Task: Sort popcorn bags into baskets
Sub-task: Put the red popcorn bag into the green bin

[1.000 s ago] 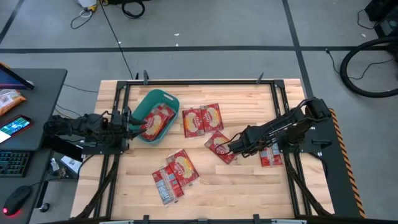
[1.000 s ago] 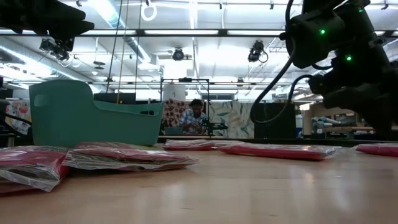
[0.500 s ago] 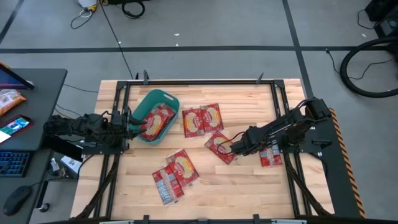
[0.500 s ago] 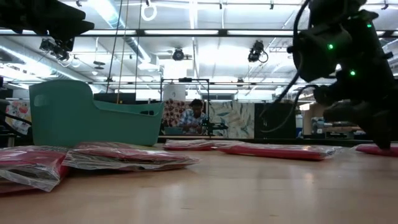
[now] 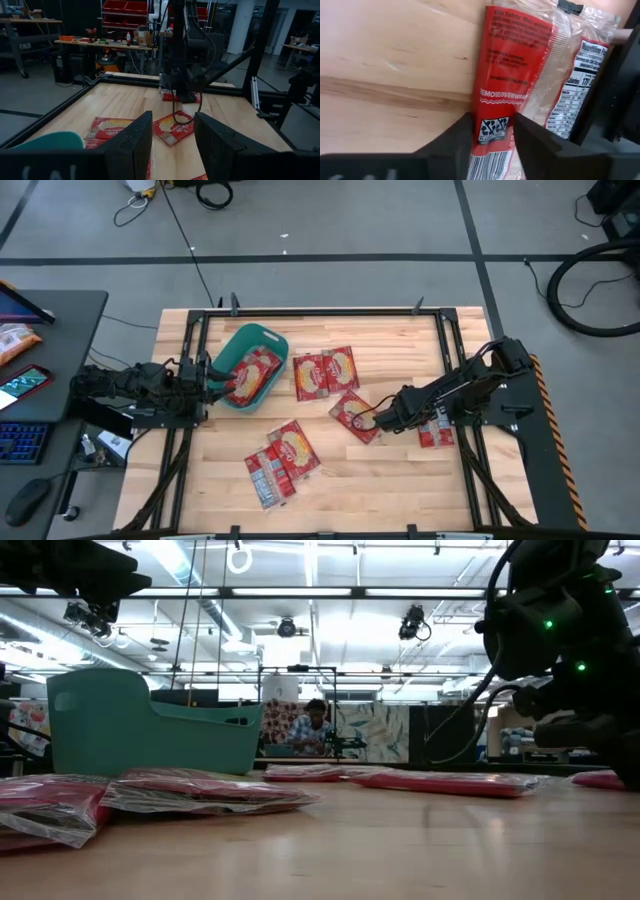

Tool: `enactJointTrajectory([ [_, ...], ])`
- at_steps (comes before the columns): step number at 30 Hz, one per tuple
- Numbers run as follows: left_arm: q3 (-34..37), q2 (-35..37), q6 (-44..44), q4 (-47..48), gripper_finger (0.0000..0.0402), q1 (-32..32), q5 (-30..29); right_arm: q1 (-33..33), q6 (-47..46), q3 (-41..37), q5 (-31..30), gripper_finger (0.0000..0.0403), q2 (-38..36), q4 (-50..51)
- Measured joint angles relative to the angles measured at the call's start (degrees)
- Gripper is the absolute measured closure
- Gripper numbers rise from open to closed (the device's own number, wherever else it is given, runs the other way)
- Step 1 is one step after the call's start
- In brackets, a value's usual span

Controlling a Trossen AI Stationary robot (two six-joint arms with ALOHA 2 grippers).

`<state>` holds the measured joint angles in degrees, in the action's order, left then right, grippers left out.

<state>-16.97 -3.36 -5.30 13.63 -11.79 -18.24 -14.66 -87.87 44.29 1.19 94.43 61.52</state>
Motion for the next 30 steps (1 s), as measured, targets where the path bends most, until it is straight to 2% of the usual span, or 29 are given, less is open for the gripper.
enactJointTrajectory([
  [7, 0.0, 0.0, 0.0, 0.0, 0.0251, 0.0, 0.0, 0.0, 3.6, 1.1, 1.3, 0.0375, 0.1, 0.0],
  [9, 0.0, 0.0, 0.0, 0.0, 0.0251, 0.0, 0.0, 0.0, 5.9, 2.9, 1.9, 0.0393, 0.2, 0.8],
  [14, 0.0, 0.0, 0.1, 0.0, 0.0251, 0.0, 0.0, 0.2, 13.1, 11.2, -2.2, 0.0393, 0.2, 4.2],
  [19, 0.0, 0.0, 0.1, 0.0, 0.0251, 0.0, 0.0, 0.2, 18.7, 23.1, -12.3, 0.0398, 0.2, 9.5],
  [23, 0.0, 0.0, 0.2, 0.0, 0.0251, 0.0, -0.1, 0.1, 29.5, 32.0, -21.4, 0.0398, 0.7, 5.3],
  [26, 0.0, 0.0, 0.2, -0.1, 0.0251, 0.0, -0.2, 0.1, 37.8, 39.6, -25.9, 0.0399, 4.6, 3.1],
  [30, 0.0, 0.0, 0.2, -0.1, 0.0251, 0.0, -0.2, 0.4, 51.8, 51.7, -29.1, 0.0399, 14.2, 3.4],
])
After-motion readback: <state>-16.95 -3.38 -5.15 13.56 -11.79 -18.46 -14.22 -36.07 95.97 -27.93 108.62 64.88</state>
